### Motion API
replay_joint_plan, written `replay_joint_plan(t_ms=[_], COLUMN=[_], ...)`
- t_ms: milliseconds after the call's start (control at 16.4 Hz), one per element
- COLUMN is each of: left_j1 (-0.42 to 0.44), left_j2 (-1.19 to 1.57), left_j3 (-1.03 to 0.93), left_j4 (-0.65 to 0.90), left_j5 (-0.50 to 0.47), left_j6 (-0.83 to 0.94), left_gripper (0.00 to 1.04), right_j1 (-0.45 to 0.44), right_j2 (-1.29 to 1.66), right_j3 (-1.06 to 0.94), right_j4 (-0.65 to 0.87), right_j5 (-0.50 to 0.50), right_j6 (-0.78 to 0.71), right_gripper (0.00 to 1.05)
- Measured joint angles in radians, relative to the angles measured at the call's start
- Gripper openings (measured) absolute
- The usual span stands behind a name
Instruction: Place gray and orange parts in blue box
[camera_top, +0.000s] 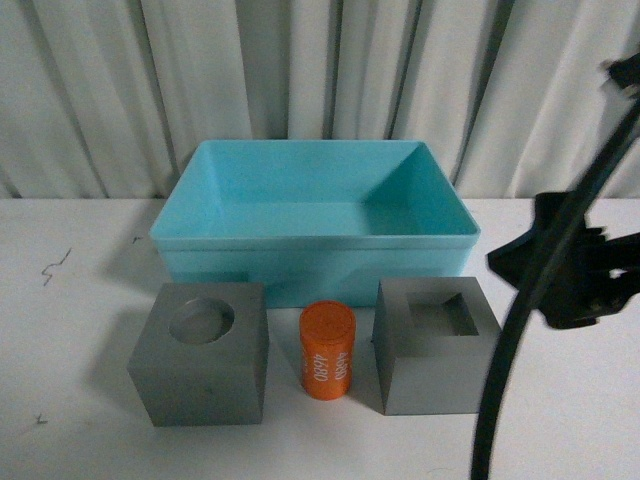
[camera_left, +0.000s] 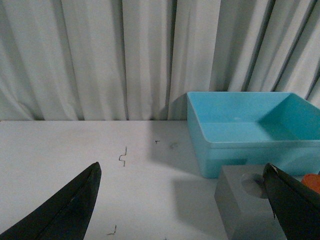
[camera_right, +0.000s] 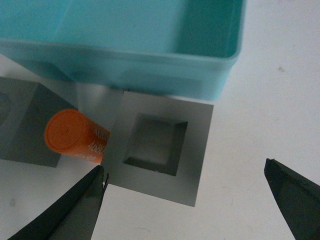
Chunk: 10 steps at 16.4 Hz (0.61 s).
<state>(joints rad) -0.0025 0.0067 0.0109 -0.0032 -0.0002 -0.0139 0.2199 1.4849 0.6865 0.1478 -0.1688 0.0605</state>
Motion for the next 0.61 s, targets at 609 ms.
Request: replay_joint_plan(t_ms=[609], left_j1=[0.000], left_j2=[0.000], left_j3=[0.000], left_j4=[0.000], left_j5=[0.000], left_j6=[0.000], left_gripper=[0.98], right_j1=[0.094], right_j2=[0.307], right_j3=[0.217], right_j4=[-0.134], right_j5=[0.155], right_j6=[0.063], right_gripper=[0.98])
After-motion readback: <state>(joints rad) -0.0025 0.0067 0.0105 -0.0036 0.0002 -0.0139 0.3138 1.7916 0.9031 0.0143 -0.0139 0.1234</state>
